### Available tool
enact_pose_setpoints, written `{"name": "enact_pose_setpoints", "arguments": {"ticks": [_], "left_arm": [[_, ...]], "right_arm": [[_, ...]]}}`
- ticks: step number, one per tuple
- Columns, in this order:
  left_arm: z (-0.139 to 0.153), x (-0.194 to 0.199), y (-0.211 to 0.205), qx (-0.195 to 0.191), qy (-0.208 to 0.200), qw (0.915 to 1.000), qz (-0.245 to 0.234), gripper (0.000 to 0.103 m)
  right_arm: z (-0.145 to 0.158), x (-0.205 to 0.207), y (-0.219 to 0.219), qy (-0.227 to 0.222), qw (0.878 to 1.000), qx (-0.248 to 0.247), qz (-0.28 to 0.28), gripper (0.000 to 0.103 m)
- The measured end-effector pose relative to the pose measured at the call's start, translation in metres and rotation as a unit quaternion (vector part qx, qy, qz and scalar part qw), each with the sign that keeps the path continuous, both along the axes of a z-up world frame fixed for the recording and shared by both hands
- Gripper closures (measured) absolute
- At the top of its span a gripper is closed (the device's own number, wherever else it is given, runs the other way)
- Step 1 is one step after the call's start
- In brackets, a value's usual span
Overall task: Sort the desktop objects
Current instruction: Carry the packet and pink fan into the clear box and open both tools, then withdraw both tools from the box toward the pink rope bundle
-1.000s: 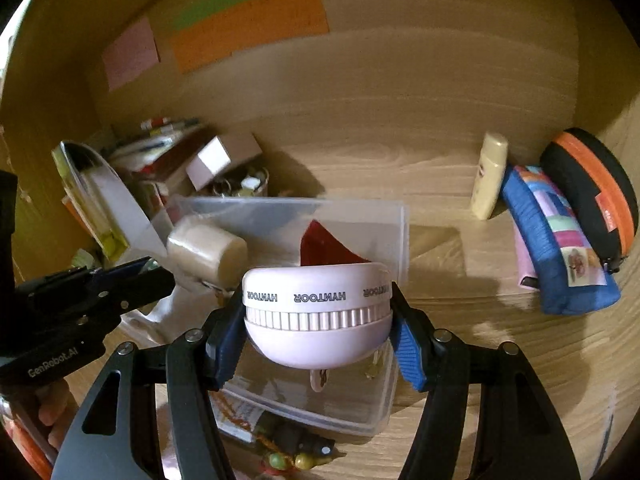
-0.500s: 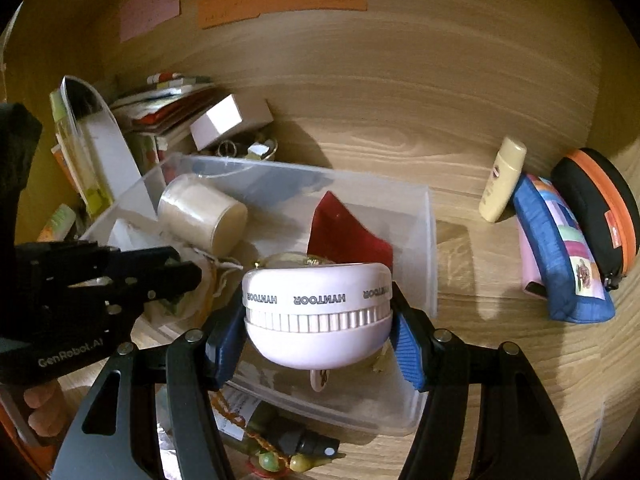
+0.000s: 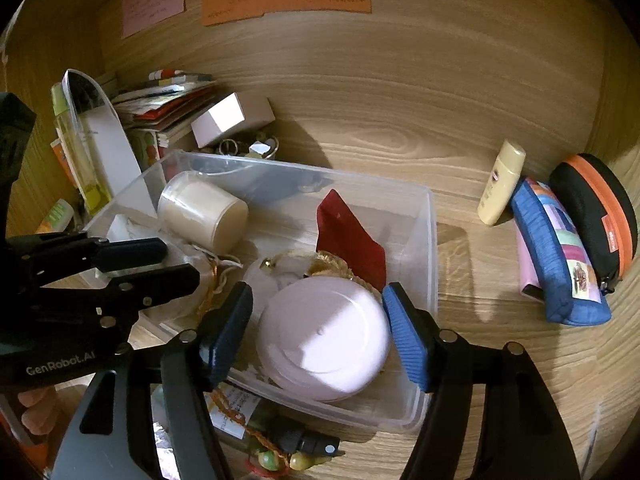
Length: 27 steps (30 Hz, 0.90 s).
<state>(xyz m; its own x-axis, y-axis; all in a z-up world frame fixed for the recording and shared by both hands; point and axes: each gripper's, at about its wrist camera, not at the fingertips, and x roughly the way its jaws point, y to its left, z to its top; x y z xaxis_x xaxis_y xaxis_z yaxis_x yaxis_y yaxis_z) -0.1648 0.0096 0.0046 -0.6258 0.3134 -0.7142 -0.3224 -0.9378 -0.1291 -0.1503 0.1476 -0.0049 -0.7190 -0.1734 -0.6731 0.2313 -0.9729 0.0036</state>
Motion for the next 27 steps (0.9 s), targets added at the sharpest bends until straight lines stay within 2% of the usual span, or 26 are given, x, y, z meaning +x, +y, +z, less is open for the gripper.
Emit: {"name": "enact_pose_setpoints", "arguments": {"ticks": [3, 5, 8, 11, 15, 20, 24, 27], "left_arm": [[0.011, 0.011, 0.0, -0.005, 0.02, 0.9998, 0.0, 0.045], [0.019, 0.022, 0.001, -0.009, 0.037, 0.9993, -0.006, 0.038], [0.029, 0.04, 0.003, -0.02, 0.059, 0.998, -0.013, 0.029], [0.033, 0.055, 0.003, -0.03, 0.068, 0.9971, -0.017, 0.029], [0.027, 0.067, -0.004, -0.028, 0.052, 0.9982, -0.013, 0.028], [0.014, 0.082, -0.021, -0.03, 0.027, 0.9992, 0.002, 0.028], [0.002, 0.098, -0.038, -0.038, 0.006, 0.9991, 0.018, 0.028], [-0.008, 0.111, -0.054, -0.04, -0.008, 0.9986, 0.034, 0.028]], "right_arm": [[0.011, 0.01, 0.004, 0.006, 1.0, -0.008, 0.006, 0.032], [0.02, 0.022, 0.007, 0.019, 1.0, -0.009, 0.007, 0.019], [0.03, 0.04, 0.014, 0.039, 0.999, -0.001, 0.004, 0.018], [0.033, 0.054, 0.021, 0.039, 0.999, 0.001, 0.005, 0.017], [0.031, 0.071, 0.025, 0.025, 0.999, 0.01, 0.027, 0.017], [0.016, 0.093, 0.016, -0.001, 0.996, 0.038, 0.079, 0.017], [0.003, 0.107, 0.001, -0.025, 0.989, 0.062, 0.129, 0.017], [-0.005, 0.116, -0.01, -0.049, 0.98, 0.061, 0.185, 0.017]]}}
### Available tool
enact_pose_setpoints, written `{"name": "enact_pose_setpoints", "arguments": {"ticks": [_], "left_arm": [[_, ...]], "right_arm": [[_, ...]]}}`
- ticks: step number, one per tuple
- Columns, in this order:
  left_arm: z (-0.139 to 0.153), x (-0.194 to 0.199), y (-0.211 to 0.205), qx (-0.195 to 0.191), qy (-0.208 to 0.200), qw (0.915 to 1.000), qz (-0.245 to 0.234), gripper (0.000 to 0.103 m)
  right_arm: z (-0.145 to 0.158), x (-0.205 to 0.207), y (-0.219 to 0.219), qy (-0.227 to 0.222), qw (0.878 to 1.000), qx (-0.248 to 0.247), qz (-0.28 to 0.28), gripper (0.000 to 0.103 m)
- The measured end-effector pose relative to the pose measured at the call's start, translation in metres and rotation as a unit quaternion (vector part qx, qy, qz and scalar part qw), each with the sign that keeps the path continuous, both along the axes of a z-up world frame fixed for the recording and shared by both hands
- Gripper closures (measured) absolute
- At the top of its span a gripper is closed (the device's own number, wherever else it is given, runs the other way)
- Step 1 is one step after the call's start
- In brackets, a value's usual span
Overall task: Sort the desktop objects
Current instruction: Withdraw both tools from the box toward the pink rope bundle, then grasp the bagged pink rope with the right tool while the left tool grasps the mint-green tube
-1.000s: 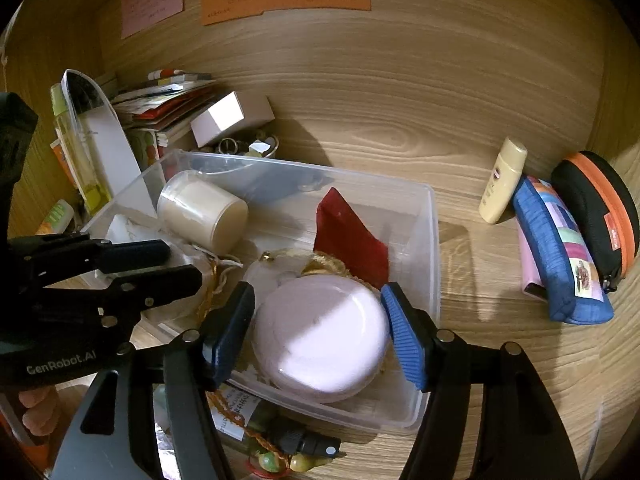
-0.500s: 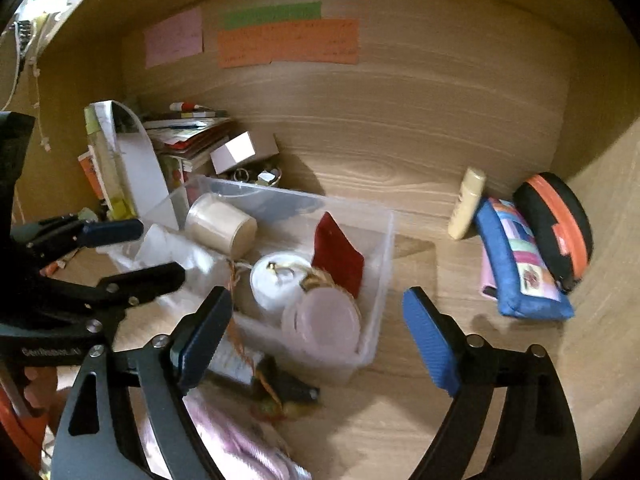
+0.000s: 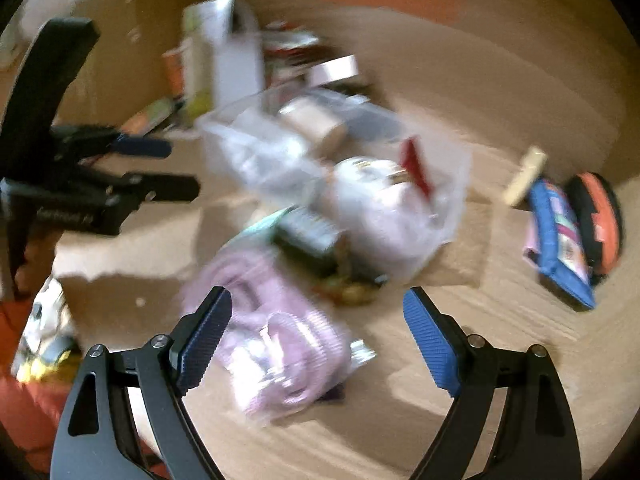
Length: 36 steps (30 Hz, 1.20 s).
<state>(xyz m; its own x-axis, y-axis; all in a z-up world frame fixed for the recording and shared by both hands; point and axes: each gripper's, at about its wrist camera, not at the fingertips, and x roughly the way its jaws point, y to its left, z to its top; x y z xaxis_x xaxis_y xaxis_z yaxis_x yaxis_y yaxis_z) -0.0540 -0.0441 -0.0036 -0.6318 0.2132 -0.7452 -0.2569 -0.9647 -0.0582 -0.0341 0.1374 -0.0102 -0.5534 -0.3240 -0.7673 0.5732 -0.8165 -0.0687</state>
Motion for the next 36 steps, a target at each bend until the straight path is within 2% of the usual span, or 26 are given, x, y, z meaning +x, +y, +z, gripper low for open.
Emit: {"name": "enact_pose_setpoints", "arguments": {"ticks": [7, 10, 15, 16, 18, 19, 22, 30, 36], "left_arm": [[-0.018, 0.018, -0.027, 0.018, -0.026, 0.9992, 0.026, 0.028], [-0.022, 0.02, -0.032, 0.022, -0.032, 0.9988, 0.031, 0.028], [-0.024, 0.016, -0.03, 0.024, -0.033, 0.9989, 0.024, 0.028], [-0.024, 0.015, -0.028, 0.025, -0.035, 0.9989, 0.02, 0.028], [-0.025, 0.012, -0.023, 0.025, -0.037, 0.999, 0.009, 0.028], [-0.025, 0.01, -0.019, 0.022, -0.038, 0.999, 0.005, 0.028], [-0.026, 0.004, -0.006, 0.014, -0.04, 0.9991, -0.009, 0.028], [-0.03, -0.023, 0.026, 0.012, -0.068, 0.9966, -0.044, 0.028], [-0.034, -0.05, 0.047, 0.006, -0.097, 0.9931, -0.066, 0.028]], "right_arm": [[-0.026, -0.006, -0.032, -0.04, 0.995, 0.065, 0.059, 0.015], [-0.038, -0.016, -0.04, -0.068, 0.992, 0.081, 0.068, 0.008], [-0.051, -0.025, -0.049, -0.085, 0.99, 0.095, 0.067, 0.007], [-0.051, -0.028, -0.048, -0.085, 0.99, 0.095, 0.066, 0.008], [-0.049, -0.026, -0.047, -0.074, 0.991, 0.095, 0.064, 0.02], [-0.046, -0.024, -0.045, -0.07, 0.991, 0.088, 0.067, 0.03], [-0.038, -0.017, -0.036, -0.047, 0.995, 0.06, 0.058, 0.039], [-0.007, -0.013, 0.001, -0.023, 0.999, -0.023, 0.002, 0.04], [0.026, -0.014, 0.031, 0.015, 0.995, -0.088, -0.05, 0.04]]}}
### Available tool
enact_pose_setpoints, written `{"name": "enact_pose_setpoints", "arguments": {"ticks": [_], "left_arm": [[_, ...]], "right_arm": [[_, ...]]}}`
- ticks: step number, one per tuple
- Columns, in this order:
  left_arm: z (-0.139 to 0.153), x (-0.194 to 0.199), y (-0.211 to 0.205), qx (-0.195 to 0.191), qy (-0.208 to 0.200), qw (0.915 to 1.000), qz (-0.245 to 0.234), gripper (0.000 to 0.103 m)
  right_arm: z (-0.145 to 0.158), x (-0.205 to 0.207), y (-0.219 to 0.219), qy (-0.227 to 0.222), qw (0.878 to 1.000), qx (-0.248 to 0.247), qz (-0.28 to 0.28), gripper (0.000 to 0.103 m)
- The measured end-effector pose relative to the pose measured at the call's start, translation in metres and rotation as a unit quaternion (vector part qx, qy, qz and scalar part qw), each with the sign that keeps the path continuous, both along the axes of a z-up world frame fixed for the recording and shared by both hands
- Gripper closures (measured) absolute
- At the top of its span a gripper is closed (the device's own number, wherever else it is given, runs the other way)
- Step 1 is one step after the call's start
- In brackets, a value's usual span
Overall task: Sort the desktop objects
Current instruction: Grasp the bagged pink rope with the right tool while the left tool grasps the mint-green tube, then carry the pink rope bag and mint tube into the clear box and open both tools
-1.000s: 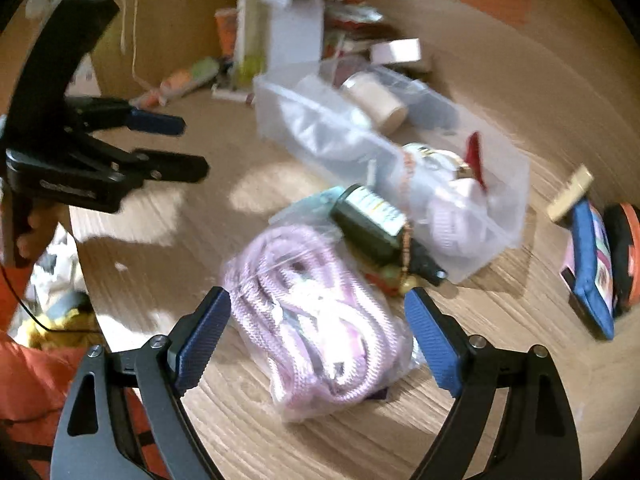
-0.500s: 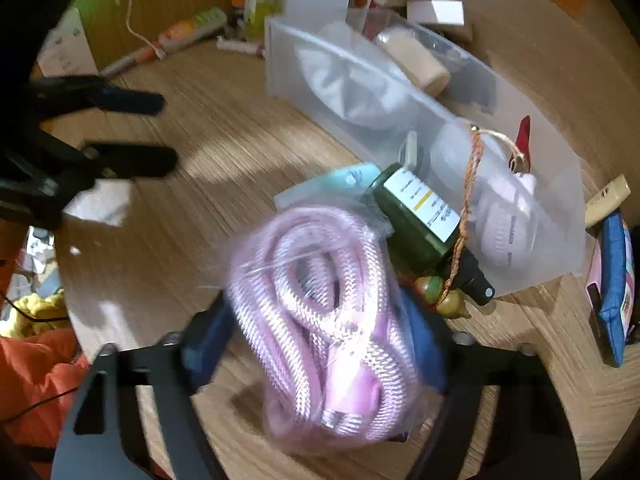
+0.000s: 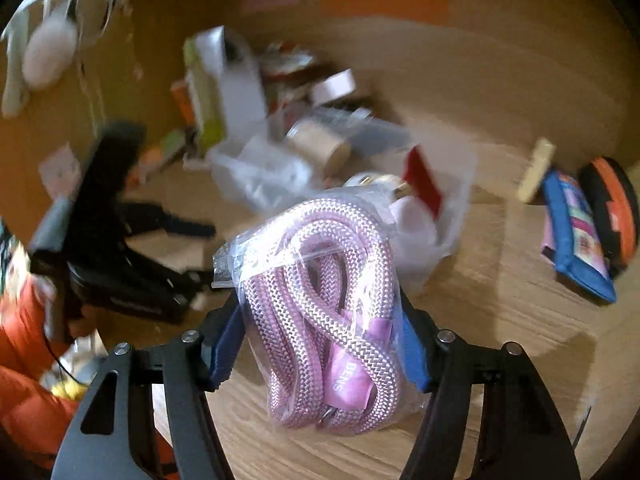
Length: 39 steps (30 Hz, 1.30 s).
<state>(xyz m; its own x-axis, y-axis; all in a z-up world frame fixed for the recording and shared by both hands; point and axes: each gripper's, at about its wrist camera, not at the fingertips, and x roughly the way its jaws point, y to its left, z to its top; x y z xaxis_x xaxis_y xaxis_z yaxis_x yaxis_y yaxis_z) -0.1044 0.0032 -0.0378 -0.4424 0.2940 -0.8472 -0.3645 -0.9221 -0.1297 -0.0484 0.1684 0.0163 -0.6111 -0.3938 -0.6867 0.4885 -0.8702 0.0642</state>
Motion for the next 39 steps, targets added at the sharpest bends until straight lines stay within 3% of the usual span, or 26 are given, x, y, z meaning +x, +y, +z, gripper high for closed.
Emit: {"name": "enact_pose_setpoints", "arguments": {"ticks": [4, 12, 17, 22, 26, 34, 39], "left_arm": [[-0.002, -0.005, 0.015, -0.014, 0.001, 0.9995, -0.026, 0.029], [-0.01, -0.009, 0.032, -0.043, 0.012, 0.9977, -0.052, 0.05], [-0.01, 0.001, 0.033, -0.048, 0.039, 0.9969, -0.047, 0.078], [-0.01, 0.004, 0.021, -0.042, 0.04, 0.9982, -0.015, 0.078], [0.0, 0.01, 0.013, -0.03, 0.063, 0.9974, 0.018, 0.078], [0.049, 0.025, -0.013, 0.022, 0.115, 0.992, 0.047, 0.078], [0.076, 0.021, -0.016, 0.034, 0.146, 0.9872, 0.056, 0.078]], "right_arm": [[0.014, 0.0, 0.016, 0.023, 0.999, -0.022, -0.03, 0.04], [0.021, -0.005, 0.037, 0.024, 0.996, -0.059, -0.06, 0.04], [0.022, -0.007, 0.037, 0.032, 0.995, -0.07, -0.067, 0.04], [0.021, -0.014, 0.038, 0.026, 0.993, -0.088, -0.068, 0.04], [0.024, -0.017, 0.042, 0.027, 0.992, -0.104, -0.073, 0.04], [0.037, -0.031, 0.038, 0.05, 0.99, -0.101, -0.086, 0.04], [0.045, -0.049, 0.031, 0.055, 0.989, -0.11, -0.088, 0.04]]}}
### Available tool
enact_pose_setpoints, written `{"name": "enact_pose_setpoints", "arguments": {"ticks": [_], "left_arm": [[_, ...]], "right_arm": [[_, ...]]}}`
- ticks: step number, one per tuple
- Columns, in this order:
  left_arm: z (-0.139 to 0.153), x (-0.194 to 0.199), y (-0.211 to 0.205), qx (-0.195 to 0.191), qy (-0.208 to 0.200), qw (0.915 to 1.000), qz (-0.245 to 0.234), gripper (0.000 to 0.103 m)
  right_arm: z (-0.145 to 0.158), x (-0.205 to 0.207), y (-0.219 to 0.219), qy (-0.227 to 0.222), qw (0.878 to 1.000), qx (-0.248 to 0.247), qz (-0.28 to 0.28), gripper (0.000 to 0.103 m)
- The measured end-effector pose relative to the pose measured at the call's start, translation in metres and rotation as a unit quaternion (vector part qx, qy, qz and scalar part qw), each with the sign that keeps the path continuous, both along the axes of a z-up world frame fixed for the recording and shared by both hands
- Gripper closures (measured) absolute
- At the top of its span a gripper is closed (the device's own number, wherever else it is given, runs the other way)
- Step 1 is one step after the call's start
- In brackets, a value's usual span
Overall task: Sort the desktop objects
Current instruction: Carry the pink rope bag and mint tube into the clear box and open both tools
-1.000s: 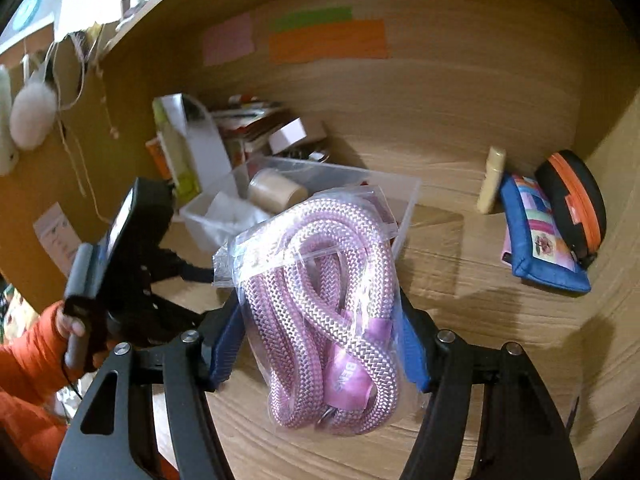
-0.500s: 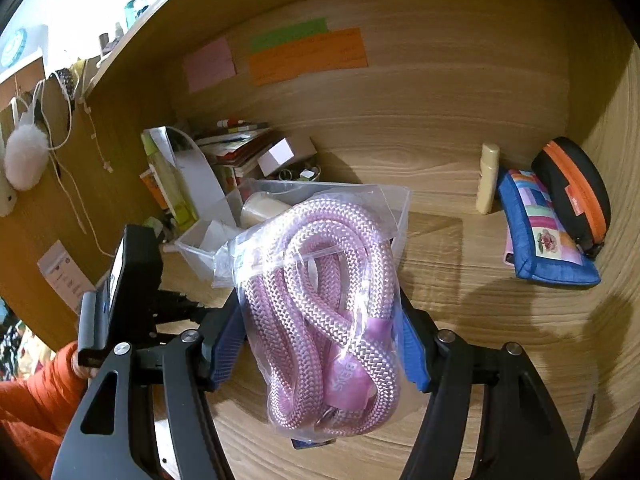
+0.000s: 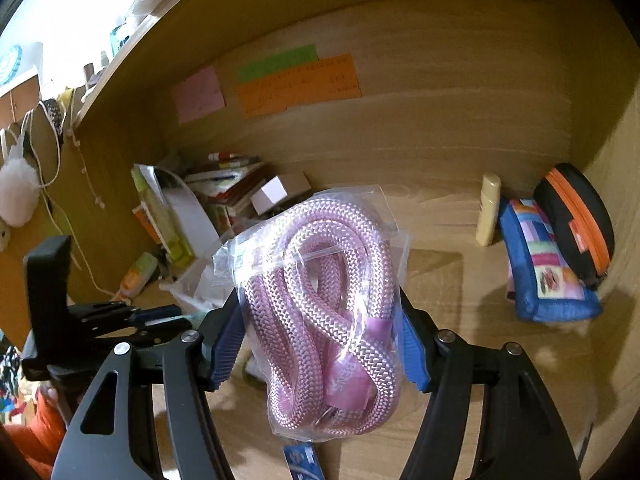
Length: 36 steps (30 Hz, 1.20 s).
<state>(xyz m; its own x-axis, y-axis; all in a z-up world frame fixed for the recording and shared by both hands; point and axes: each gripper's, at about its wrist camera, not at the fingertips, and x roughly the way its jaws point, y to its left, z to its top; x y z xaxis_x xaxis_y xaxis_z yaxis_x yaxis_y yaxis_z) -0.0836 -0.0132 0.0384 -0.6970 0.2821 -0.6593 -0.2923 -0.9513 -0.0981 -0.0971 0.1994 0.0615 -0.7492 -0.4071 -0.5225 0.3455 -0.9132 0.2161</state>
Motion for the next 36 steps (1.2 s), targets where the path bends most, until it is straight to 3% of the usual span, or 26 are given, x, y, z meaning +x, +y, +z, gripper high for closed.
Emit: {"name": "enact_pose_setpoints", "arguments": {"ticks": [12, 20, 28, 34, 36], "left_arm": [[0.025, -0.039, -0.006, 0.006, 0.033, 0.9993, 0.016, 0.078], [0.032, -0.073, -0.01, 0.025, 0.024, 0.9992, 0.019, 0.078], [0.006, -0.104, -0.014, 0.034, -0.014, 0.999, 0.024, 0.078], [-0.017, -0.117, -0.023, 0.043, -0.046, 0.9978, 0.022, 0.078], [-0.021, -0.118, -0.022, 0.03, -0.047, 0.9981, 0.025, 0.079]], "right_arm": [[0.005, -0.035, -0.03, -0.016, 1.0, -0.021, 0.014, 0.04], [-0.003, -0.064, -0.051, -0.045, 0.999, -0.024, 0.011, 0.04], [-0.034, -0.092, -0.062, -0.1, 0.994, -0.004, -0.031, 0.04], [-0.053, -0.1, -0.07, -0.102, 0.993, 0.038, -0.048, 0.04], [-0.056, -0.101, -0.072, -0.1, 0.993, 0.048, -0.05, 0.04]]}}
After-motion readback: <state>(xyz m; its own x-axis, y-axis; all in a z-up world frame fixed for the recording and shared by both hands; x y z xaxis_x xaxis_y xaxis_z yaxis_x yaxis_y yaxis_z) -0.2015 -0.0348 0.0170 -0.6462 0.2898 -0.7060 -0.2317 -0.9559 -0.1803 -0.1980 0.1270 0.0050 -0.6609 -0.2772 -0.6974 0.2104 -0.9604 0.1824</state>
